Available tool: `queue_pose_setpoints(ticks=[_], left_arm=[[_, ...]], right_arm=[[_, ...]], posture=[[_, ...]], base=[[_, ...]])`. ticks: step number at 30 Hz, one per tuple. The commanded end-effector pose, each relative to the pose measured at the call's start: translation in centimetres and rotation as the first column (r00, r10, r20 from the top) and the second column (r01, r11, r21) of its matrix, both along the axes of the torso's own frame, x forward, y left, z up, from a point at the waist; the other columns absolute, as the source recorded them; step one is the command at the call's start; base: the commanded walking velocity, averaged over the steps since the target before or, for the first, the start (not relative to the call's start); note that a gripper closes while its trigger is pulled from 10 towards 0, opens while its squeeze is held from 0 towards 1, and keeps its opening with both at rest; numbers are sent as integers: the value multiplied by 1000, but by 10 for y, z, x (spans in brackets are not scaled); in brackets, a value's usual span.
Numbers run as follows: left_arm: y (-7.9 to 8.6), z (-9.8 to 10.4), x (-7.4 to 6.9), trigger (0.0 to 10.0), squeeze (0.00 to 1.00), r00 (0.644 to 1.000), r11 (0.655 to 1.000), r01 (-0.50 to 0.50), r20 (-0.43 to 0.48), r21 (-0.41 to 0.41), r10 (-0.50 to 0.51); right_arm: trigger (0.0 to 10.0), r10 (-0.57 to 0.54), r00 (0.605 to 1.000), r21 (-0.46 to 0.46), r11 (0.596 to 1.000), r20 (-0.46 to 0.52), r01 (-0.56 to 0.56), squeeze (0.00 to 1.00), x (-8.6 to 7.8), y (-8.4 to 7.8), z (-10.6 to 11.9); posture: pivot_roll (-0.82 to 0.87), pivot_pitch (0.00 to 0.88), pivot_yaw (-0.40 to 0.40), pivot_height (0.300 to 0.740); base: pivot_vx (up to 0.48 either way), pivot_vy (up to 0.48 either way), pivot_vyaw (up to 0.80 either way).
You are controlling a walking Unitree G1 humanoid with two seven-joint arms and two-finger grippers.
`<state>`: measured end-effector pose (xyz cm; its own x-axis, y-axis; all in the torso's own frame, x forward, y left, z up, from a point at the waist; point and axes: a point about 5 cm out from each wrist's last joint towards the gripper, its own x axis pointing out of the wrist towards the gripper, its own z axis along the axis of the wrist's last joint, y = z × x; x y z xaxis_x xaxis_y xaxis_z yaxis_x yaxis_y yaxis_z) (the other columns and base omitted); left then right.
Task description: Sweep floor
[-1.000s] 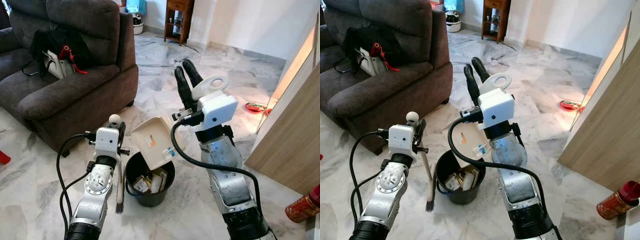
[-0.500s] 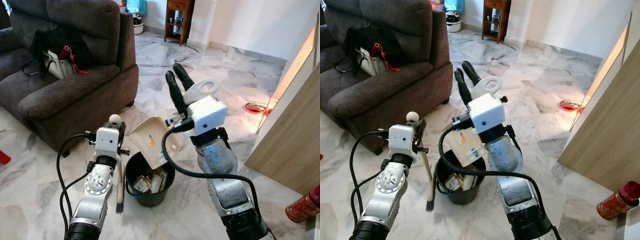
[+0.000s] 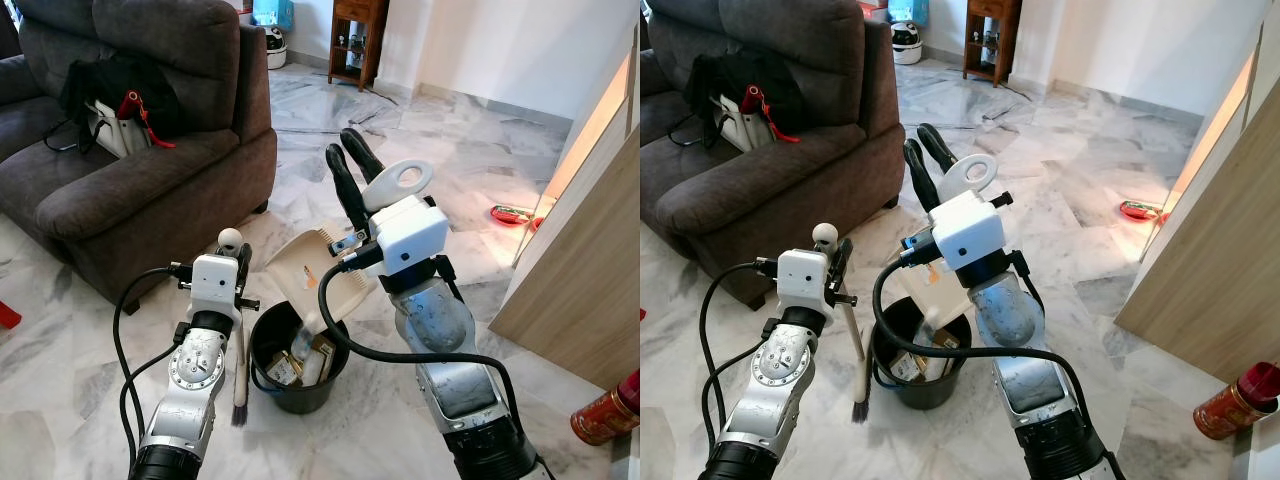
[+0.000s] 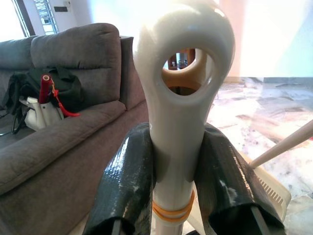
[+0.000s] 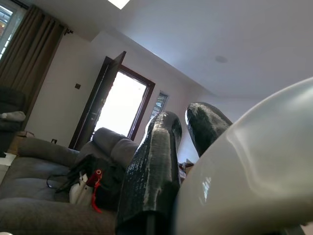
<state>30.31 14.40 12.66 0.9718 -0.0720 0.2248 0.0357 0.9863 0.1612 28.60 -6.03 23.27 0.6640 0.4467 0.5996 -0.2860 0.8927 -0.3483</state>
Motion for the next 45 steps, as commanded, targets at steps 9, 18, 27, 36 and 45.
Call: queue_pose_setpoints(ticks=[9, 18, 27, 36, 45], left_arm=[[-6, 15, 2, 10000, 0, 996, 1000, 27, 81, 4, -27], [-6, 15, 3, 10000, 0, 996, 1000, 29, 80, 4, -29], [-5, 13, 1, 10000, 0, 997, 999, 39, 71, 5, -39], [-2, 7, -2, 10000, 0, 998, 999, 44, 50, 14, -45], [13, 0, -7, 10000, 0, 1000, 1000, 22, 14, 17, -22]], right_arm=[[10000, -139, 979, -7, 990, 147, 142, 0, 2, -15, 21], [10000, -475, 869, -75, 870, 134, 487, 0, 29, -84, 9], [10000, -688, 726, -216, 711, -17, 669, 0, 36, -149, -46], [10000, -756, 615, -276, 654, -223, 704, 0, 24, -181, -106], [10000, -692, 562, -109, 669, -454, 735, 0, 17, -195, -129]], posture=[[77, 0, -27, 740], [76, 0, -28, 740], [71, 0, -24, 740], [70, 0, -18, 740], [59, 0, -2, 740]], base=[[0, 0, 0], [0, 0, 0], [0, 0, 0], [0, 0, 0], [0, 0, 0]])
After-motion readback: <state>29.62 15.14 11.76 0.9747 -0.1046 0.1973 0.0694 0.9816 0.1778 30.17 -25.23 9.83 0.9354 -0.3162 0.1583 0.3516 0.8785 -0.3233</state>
